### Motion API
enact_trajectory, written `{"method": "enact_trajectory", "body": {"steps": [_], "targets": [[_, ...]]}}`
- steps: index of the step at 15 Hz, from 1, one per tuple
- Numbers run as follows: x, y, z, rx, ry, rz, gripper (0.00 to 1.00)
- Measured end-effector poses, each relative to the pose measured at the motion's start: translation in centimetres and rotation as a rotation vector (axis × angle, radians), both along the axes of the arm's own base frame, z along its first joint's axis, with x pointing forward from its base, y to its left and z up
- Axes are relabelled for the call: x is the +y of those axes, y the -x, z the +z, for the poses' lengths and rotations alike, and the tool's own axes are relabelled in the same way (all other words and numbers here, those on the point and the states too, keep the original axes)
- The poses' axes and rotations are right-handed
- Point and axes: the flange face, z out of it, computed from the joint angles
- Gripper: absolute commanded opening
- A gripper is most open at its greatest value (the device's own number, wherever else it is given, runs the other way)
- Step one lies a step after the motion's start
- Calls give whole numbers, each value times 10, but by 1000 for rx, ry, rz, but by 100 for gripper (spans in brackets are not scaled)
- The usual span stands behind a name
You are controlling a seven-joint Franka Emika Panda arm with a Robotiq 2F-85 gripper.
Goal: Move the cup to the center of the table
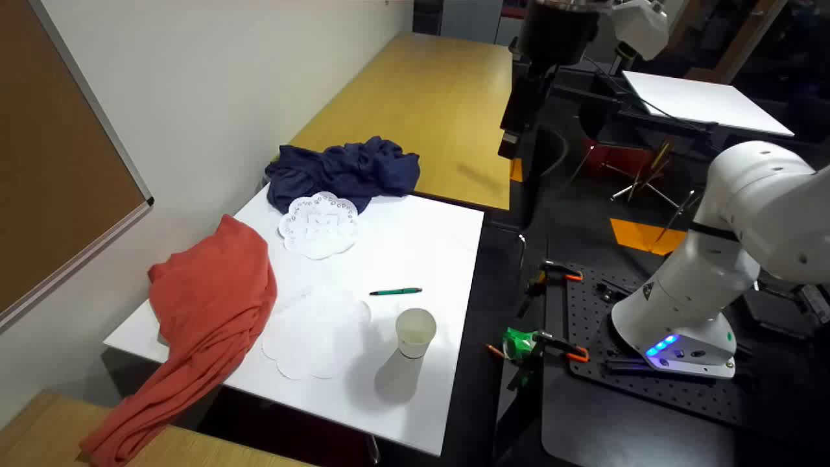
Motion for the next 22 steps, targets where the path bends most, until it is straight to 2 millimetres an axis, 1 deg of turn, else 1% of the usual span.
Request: {"method": "enact_trajectory", "body": {"steps": [9,11,13,15,17,22], "targets": [[0,0,0,0,1,0,100],[0,-1,-3,3,6,3,100],[2,-3,-10,1,9,7,100],[6,-6,-23,-8,12,14,100],[10,-12,-40,-22,15,24,100],[19,-30,-96,-33,31,56,100]]}}
